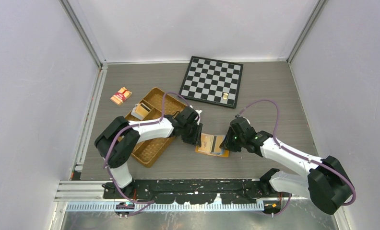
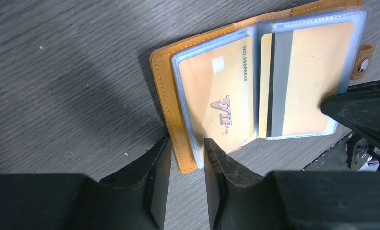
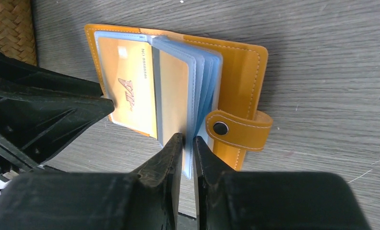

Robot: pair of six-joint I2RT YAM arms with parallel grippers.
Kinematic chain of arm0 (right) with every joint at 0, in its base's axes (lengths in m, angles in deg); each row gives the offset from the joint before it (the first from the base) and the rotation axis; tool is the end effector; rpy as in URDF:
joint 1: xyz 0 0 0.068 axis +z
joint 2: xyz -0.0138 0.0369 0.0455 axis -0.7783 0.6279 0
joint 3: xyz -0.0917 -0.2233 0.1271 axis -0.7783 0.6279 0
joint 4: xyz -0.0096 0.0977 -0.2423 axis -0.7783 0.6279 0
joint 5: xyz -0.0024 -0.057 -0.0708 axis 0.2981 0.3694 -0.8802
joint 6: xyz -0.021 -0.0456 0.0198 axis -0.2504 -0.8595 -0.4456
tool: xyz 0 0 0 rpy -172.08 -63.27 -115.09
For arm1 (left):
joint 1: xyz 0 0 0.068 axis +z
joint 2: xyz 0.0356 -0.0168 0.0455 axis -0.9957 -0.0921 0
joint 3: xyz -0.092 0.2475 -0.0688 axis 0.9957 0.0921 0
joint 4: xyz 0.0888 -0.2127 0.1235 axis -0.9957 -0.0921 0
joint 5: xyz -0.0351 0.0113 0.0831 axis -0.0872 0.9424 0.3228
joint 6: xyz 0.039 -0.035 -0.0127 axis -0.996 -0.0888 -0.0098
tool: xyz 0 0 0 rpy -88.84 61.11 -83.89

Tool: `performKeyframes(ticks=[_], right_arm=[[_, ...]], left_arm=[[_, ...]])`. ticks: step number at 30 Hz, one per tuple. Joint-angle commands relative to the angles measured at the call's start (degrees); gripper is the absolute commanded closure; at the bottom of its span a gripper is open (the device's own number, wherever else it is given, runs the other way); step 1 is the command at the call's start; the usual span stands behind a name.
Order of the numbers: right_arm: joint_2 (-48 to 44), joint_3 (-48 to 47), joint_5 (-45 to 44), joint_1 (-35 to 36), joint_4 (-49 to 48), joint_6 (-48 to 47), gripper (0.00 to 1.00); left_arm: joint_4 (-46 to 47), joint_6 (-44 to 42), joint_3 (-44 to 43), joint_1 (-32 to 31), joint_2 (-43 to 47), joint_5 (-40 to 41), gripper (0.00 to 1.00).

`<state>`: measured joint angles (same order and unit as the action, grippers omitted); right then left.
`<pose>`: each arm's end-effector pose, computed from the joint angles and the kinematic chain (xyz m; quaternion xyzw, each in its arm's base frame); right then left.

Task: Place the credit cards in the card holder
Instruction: Turn over the card holder at the center of the board.

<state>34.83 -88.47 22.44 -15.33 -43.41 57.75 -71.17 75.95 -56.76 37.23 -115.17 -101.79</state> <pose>0.1638 0.1197 0.1734 0.1217 0.9447 0.2228 0.2075 0.2266 -0.2584 0.1582 0.1442 0.9462 -0.2548 0.1380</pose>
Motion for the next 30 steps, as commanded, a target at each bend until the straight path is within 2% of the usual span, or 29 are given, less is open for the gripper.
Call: performKeyframes(ticks=[1, 17, 30], right_arm=[[-1.5, -2.9, 2.0, 0.0, -3.0, 0.2, 0.80], [4.0, -6.2, 3.3, 0.8, -6.1, -1.0, 0.70], [10.1, -8.5, 2.2, 2.0, -7.9, -1.4, 0.47]], left_arm=[[1.6, 0.0, -0.2, -0.1, -1.4, -1.8, 0.67], [4.2, 1.0, 0.7, -0.1, 0.0, -3.4, 0.67], [5.2, 1.1, 4.2, 0.0, 3.9, -0.6, 0.61]])
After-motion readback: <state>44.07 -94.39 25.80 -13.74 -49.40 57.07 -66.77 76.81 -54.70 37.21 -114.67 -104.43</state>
